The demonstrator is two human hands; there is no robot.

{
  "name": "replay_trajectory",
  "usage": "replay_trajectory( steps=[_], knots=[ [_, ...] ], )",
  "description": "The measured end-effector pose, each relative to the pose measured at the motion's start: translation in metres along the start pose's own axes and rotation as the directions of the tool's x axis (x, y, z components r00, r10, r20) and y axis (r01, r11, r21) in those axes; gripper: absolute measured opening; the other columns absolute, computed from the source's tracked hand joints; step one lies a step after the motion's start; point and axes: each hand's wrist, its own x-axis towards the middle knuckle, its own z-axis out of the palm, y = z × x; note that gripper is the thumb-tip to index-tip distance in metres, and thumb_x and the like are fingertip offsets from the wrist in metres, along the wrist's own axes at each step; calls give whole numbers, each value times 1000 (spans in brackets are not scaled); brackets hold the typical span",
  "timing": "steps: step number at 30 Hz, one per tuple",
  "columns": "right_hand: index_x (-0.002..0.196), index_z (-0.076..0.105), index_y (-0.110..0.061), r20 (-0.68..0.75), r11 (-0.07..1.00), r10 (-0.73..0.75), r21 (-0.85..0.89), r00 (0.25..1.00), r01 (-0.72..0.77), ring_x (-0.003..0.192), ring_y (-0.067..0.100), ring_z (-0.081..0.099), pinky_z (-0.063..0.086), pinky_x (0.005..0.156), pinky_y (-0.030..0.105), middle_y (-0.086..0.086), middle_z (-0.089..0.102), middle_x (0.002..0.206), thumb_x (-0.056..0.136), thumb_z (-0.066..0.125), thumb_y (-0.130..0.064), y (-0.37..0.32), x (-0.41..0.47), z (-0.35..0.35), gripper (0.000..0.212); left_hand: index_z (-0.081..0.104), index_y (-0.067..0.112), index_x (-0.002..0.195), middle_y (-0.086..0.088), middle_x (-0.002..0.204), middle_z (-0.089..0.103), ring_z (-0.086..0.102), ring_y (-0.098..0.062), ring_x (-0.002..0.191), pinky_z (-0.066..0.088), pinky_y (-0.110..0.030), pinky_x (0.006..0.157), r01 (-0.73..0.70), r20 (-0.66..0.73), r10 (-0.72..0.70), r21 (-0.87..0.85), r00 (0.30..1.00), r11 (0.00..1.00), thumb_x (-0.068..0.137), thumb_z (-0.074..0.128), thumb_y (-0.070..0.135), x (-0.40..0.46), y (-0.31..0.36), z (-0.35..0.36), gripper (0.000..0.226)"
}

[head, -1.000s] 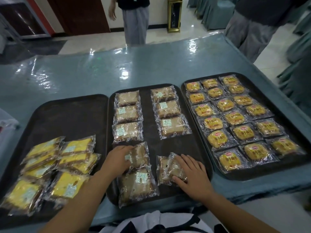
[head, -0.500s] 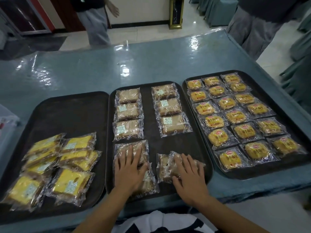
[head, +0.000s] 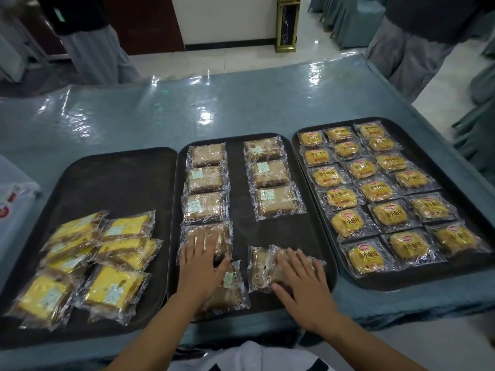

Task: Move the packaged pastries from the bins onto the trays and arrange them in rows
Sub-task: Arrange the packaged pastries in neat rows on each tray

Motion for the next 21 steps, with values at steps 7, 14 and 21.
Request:
replay_trajectory(
  steps=[7, 14, 21],
  knots=[
    [156, -5, -35, 100, 997, 53, 58, 994, -59, 150, 20, -18, -10, 119, 40, -3, -11, 165, 71, -11, -85, -10, -24, -20, 99, 43, 32, 146, 14, 153, 36, 25, -5, 141, 20, -36, 123, -183, -7, 189, -297, 982, 937, 98, 55, 29, -61, 33, 3, 50],
    [154, -10, -40, 125, 998, -6, 68, 992, -3, 144, 18, -32, -19, 116, 41, -7, -27, 157, 69, -12, -81, -5, -12, -7, 94, -11, 41, 156, 9, 164, -20, -26, -21, 149, -16, -46, 121, -184, 289, 145, 111, 946, 977, 91, 42, 69, -67, 50, 28, 88],
    [155, -9, -36, 132, 983, -146, -93, 980, 159, 147, 23, -25, -14, 120, 46, -2, -20, 160, 82, -6, -73, 25, 48, -25, 82, -16, 42, 154, 11, 161, -25, -34, -20, 145, -38, -32, 103, -181, 218, 141, 177, 966, 967, 90, 31, 77, -78, 54, 36, 87]
  ],
)
